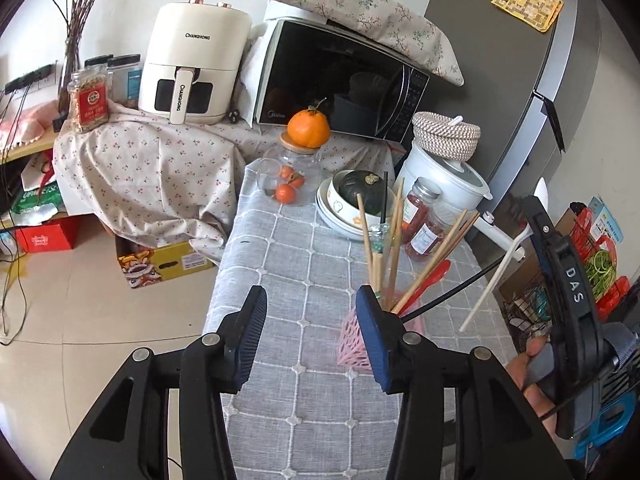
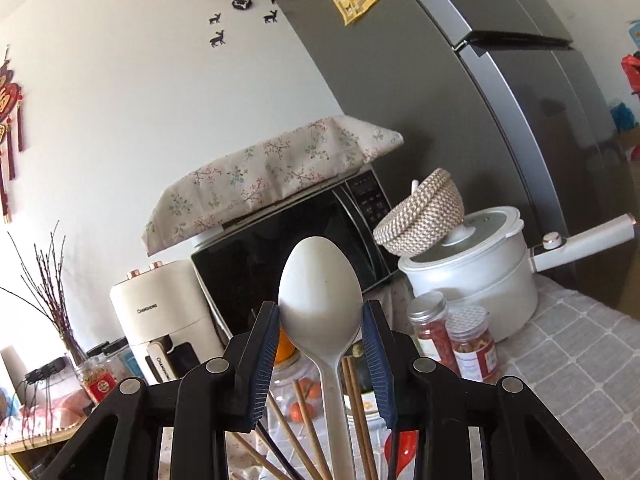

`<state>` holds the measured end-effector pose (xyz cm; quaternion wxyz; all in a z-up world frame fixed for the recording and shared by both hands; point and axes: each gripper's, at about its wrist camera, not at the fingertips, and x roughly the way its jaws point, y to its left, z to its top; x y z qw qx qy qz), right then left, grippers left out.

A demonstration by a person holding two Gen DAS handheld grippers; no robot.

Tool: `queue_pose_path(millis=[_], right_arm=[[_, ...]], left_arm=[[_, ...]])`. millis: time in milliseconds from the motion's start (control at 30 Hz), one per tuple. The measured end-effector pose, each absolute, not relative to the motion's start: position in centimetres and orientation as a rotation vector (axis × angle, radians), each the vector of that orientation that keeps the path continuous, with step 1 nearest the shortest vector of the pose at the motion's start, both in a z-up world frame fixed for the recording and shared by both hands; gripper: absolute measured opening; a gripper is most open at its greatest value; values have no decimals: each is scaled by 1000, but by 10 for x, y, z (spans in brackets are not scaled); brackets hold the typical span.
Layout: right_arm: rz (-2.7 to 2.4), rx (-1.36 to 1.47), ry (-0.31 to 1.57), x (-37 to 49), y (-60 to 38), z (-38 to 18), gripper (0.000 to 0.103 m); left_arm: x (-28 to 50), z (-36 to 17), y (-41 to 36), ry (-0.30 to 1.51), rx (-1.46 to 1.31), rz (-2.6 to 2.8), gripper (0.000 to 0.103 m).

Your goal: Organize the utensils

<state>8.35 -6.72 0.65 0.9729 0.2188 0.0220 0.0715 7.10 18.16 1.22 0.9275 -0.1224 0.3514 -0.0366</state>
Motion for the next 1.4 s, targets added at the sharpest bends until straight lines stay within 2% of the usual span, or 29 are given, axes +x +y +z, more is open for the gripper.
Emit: queue_pose_path(millis=[267, 467, 633, 767, 933, 1000, 1100, 1400], right_arm=[[74, 362, -14, 98, -33, -19, 38], [35, 370, 18, 107, -33, -38, 39], [42, 384, 35, 106, -39, -37, 50], [64, 377, 81, 106, -43, -26, 54], [106, 342, 137, 98, -55, -1, 63], [114, 329, 165, 93, -63, 7, 68], [129, 303, 215, 84, -78, 14, 74], [134, 213, 358, 50, -129, 24, 94]], left_arm=[[76, 2, 195, 748, -270, -110, 48], [81, -4, 198, 759, -270, -104, 48], [84, -11, 196, 780, -271, -93, 48], [85, -17, 184, 790, -232, -82, 50], [83, -21, 166, 817, -215, -86, 63], [78, -18, 158, 809, -201, -81, 74], [70, -13, 147, 787, -187, -70, 83], [43, 0, 97, 753, -106, -43, 98]])
